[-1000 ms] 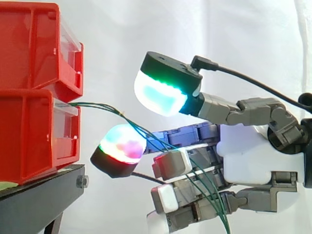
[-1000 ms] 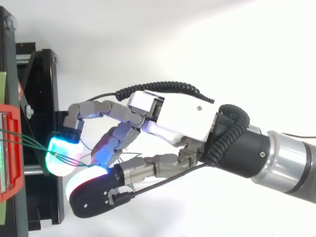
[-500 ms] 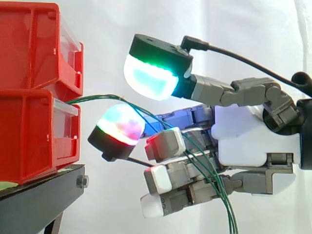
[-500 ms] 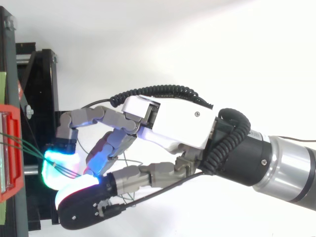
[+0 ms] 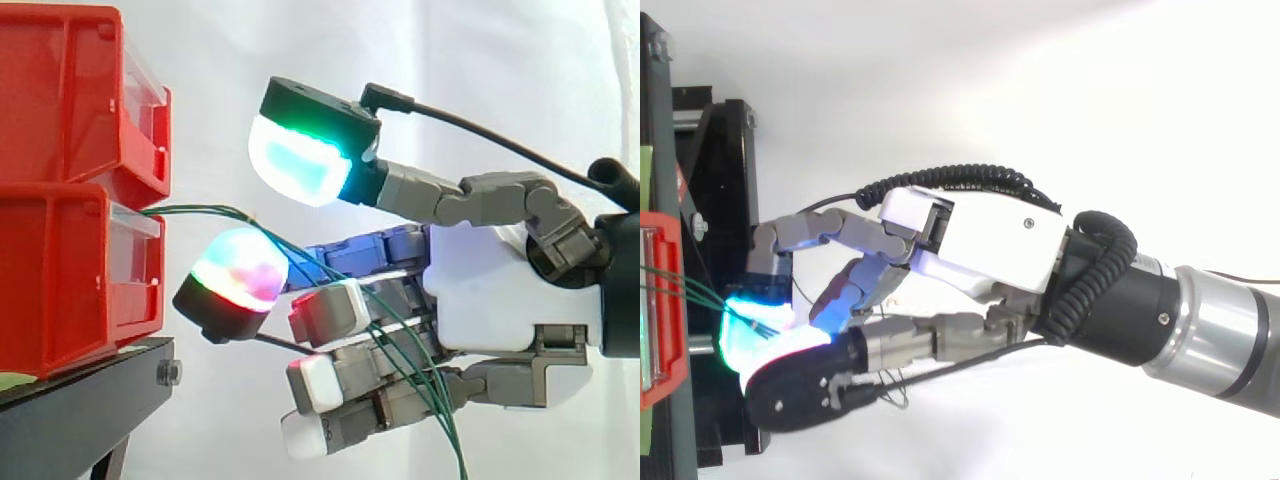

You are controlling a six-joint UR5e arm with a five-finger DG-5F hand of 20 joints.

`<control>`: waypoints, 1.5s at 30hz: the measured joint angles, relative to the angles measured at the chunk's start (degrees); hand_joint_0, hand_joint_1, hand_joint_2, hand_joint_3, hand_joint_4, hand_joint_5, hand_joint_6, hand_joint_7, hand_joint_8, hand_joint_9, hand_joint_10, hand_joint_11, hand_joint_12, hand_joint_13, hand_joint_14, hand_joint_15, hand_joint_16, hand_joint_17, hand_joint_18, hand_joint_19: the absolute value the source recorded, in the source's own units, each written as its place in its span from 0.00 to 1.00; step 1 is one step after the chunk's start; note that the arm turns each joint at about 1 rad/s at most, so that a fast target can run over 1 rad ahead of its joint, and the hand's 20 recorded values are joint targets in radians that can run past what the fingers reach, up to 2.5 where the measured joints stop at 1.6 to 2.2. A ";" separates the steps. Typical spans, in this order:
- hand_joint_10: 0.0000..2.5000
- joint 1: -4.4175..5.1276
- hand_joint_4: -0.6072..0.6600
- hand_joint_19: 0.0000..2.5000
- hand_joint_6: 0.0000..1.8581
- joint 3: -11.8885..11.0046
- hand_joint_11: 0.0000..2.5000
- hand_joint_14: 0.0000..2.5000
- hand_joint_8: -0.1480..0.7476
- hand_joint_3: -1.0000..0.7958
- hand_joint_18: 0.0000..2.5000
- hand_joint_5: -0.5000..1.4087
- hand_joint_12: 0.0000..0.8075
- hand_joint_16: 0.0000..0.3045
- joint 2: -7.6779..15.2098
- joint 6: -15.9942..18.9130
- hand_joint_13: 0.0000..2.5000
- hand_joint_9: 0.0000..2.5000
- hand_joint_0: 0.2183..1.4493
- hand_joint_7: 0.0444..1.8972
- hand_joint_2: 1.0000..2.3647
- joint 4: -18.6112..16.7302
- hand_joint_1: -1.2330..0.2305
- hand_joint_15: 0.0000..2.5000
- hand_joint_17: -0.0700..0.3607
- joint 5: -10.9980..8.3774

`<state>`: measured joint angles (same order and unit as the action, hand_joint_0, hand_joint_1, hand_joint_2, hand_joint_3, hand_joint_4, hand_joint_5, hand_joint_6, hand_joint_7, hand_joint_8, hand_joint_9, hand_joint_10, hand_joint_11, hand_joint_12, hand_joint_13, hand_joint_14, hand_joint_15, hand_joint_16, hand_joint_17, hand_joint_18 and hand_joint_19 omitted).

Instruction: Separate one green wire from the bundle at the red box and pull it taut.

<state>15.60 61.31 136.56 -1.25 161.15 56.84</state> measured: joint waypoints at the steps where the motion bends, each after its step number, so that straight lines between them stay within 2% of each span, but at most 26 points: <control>1: 0.01 -0.05 0.60 0.22 0.32 -0.06 0.49 0.01 0.46 0.29 0.32 0.20 0.48 0.16 0.03 0.05 0.45 0.48 0.27 0.64 0.00 0.09 0.54 0.30 0.42 0.08; 7: 0.01 -0.48 0.58 0.22 0.37 -1.66 0.49 0.01 0.46 0.35 0.32 0.19 0.46 0.16 0.10 0.29 0.45 0.48 0.31 0.59 0.01 3.05 0.42 0.30 0.42 1.06; 8: 0.01 -0.49 0.59 0.22 0.39 -1.79 0.49 0.01 0.45 0.36 0.32 0.19 0.46 0.16 0.10 0.29 0.45 0.48 0.31 0.55 0.01 3.32 0.42 0.30 0.42 1.13; 10: 0.01 -0.48 0.58 0.22 0.40 -2.22 0.50 0.01 0.46 0.38 0.32 0.19 0.46 0.16 0.08 0.27 0.45 0.47 0.31 0.58 0.01 4.09 0.40 0.30 0.42 1.23; 16: 0.01 -0.26 0.57 0.23 0.45 -2.60 0.50 0.01 0.46 0.41 0.32 0.17 0.46 0.16 0.07 0.22 0.45 0.47 0.30 0.54 0.01 4.67 0.37 0.31 0.42 1.11; 18: 0.01 -0.24 0.59 0.23 0.46 -2.68 0.49 0.01 0.47 0.36 0.32 0.17 0.46 0.16 0.08 0.27 0.45 0.47 0.29 0.51 0.01 4.72 0.39 0.30 0.42 1.09; 19: 0.01 -0.24 0.59 0.23 0.46 -2.76 0.49 0.01 0.47 0.33 0.32 0.17 0.47 0.17 0.07 0.28 0.45 0.47 0.28 0.51 0.01 4.75 0.44 0.30 0.43 1.09; 25: 0.01 -0.43 0.58 0.23 0.45 -3.34 0.49 0.01 0.46 0.36 0.33 0.17 0.47 0.17 0.06 0.21 0.45 0.47 0.30 0.53 0.01 4.86 0.50 0.30 0.43 1.23; 31: 0.01 -0.53 0.59 0.24 0.45 -3.92 0.49 0.01 0.46 0.37 0.33 0.17 0.47 0.17 0.03 0.33 0.45 0.47 0.30 0.53 0.01 5.60 0.50 0.30 0.43 1.45; 38: 0.01 -0.87 0.59 0.23 0.45 -4.07 0.49 0.01 0.48 0.31 0.33 0.17 0.48 0.17 0.03 0.44 0.46 0.48 0.27 0.51 0.00 6.19 0.53 0.30 0.43 1.57; 45: 0.01 -1.45 0.58 0.23 0.45 -4.09 0.49 0.01 0.47 0.38 0.33 0.17 0.48 0.17 0.03 0.44 0.45 0.47 0.30 0.53 0.01 6.55 0.49 0.30 0.43 1.67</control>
<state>14.15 57.22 136.59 -0.81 167.70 58.52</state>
